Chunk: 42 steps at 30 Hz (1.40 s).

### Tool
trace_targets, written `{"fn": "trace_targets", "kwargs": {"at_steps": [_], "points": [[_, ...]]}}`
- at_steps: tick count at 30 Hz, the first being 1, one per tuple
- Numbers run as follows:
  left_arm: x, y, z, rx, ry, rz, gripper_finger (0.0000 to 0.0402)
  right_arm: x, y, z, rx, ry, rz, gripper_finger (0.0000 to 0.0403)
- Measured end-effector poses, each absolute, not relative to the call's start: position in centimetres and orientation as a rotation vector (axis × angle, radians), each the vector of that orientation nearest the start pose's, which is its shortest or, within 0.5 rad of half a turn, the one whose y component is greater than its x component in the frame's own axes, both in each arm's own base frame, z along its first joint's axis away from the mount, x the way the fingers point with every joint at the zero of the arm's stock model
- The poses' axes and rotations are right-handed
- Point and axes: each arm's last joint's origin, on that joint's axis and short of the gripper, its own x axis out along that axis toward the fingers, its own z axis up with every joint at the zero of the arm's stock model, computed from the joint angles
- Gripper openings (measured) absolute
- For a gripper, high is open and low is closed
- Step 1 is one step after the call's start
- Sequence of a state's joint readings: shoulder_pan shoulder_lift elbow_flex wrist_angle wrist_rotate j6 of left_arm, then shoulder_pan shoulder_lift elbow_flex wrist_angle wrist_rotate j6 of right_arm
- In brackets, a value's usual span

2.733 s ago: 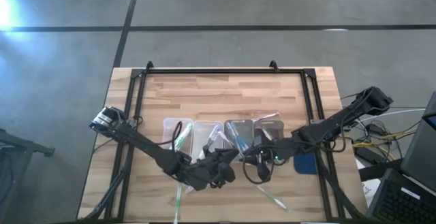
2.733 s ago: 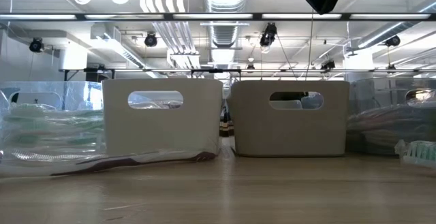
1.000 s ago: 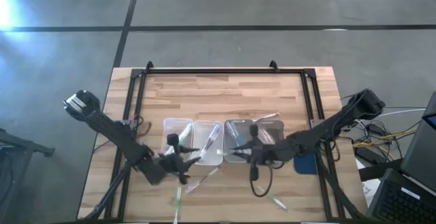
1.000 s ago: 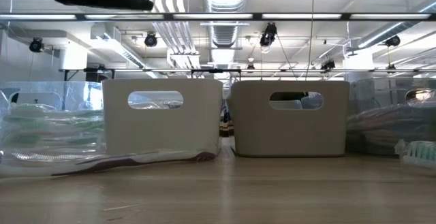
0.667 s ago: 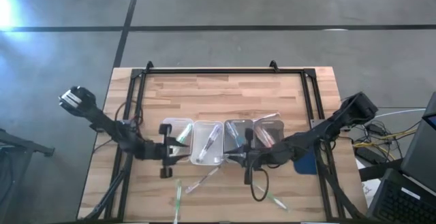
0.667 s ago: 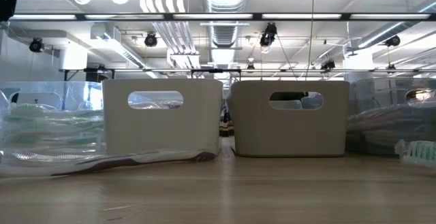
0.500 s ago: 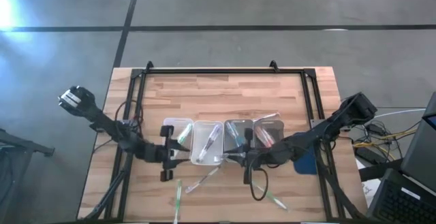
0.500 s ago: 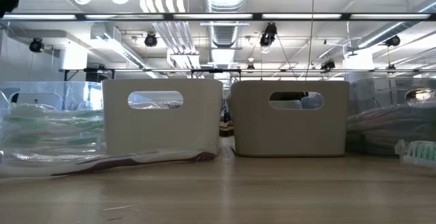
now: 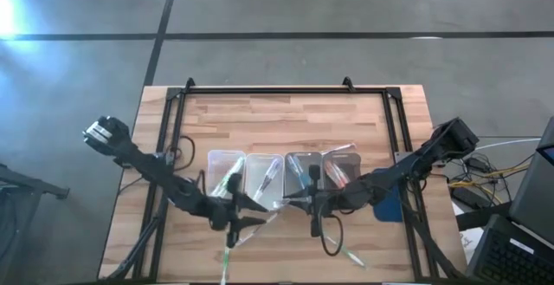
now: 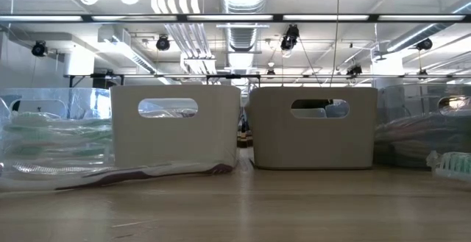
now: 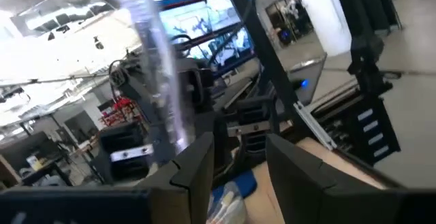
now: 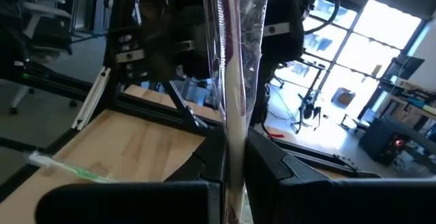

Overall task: Pick & Place Toothbrushes
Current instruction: Put the purple toothbrush into the white bin

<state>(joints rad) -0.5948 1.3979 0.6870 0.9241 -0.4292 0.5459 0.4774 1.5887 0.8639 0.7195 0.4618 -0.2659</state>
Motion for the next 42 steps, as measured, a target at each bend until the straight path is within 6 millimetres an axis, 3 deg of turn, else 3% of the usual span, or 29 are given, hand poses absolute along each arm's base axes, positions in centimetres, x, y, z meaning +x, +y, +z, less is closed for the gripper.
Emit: {"fn": "trace_targets", "kwargs": {"at_steps": [5,11,28,42], "points": [[26.5,-16.0,26.9,0.526,-0.215,-0.078,0.014,30.9,14.6,24.9,-0.27,0.005,0.019,0.0023],[27.8,-15.6,28.2,0.493,-0.22,0.016,0.014,30.9,14.9,24.9,-0.273,-0.01,0.141,0.0023],[28.6,-14.7,29.1,0.414,-0.269,-0.042,0.0143,30.9,14.9,24.9,-0.294,-0.014,0.141,0.0023],[29.9,-14.3,28.1,0.383,-0.253,-0.111,0.0144,31.0,14.8,24.9,-0.302,-0.013,0.133,0.0023]]}}
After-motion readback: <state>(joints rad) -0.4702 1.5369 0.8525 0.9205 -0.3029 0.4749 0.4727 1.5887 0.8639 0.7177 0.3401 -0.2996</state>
